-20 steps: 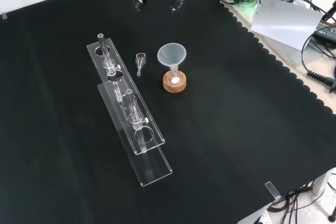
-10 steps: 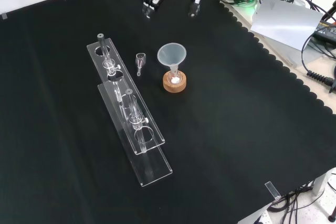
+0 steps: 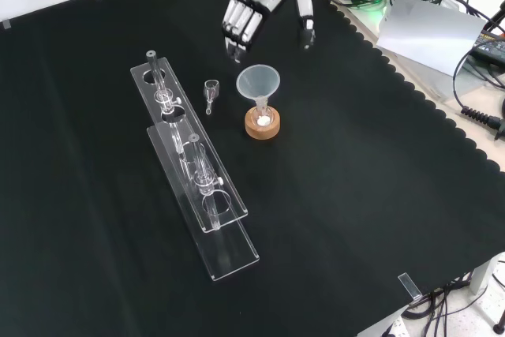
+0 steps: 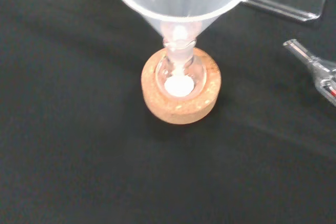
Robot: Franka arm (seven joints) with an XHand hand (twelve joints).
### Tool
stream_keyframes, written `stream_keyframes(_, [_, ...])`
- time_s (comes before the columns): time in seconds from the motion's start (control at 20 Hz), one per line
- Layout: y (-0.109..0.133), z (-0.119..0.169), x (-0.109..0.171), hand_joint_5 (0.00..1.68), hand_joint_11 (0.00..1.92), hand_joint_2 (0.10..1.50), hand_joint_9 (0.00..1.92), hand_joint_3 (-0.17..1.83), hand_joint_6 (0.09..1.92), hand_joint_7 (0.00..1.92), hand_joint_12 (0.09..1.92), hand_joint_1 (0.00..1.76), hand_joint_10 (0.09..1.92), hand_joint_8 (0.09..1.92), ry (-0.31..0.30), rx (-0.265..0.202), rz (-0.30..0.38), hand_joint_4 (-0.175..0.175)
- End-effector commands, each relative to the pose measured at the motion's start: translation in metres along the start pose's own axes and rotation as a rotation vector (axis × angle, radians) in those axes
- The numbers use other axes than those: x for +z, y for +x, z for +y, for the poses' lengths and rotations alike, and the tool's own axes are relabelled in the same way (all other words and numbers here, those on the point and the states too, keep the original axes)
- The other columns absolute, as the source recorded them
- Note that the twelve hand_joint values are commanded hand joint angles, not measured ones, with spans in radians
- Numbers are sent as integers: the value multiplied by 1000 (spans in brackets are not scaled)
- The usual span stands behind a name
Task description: Remove the funnel from the round-bottom flask.
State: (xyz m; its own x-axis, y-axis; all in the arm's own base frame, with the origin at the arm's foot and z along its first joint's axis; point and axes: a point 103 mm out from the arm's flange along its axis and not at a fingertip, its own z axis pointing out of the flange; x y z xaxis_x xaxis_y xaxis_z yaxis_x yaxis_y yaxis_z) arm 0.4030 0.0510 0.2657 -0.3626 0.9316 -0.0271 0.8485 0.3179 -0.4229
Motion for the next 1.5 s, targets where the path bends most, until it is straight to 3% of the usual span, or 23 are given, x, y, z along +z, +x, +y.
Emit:
stream_keyframes(0.05, [6,18,7,1,352,703,76,213,87,0,1480,465,877,413,77,-5,-56,-47])
stream_keyframes(0.35, [8,25,12,0,344,701,53,190,87,0,1487,445,890,355,108,17,-171,-44])
stream_keyframes(0.6, [3,31,20,0,344,703,46,185,87,0,1488,446,893,344,138,24,-203,-44])
stream_keyframes(1.1, [-2,38,25,0,349,702,37,175,87,0,1495,446,896,333,174,31,-240,-42])
stream_keyframes(1.5, [-5,44,34,0,273,710,0,132,87,0,1537,434,857,258,204,20,-230,-33])
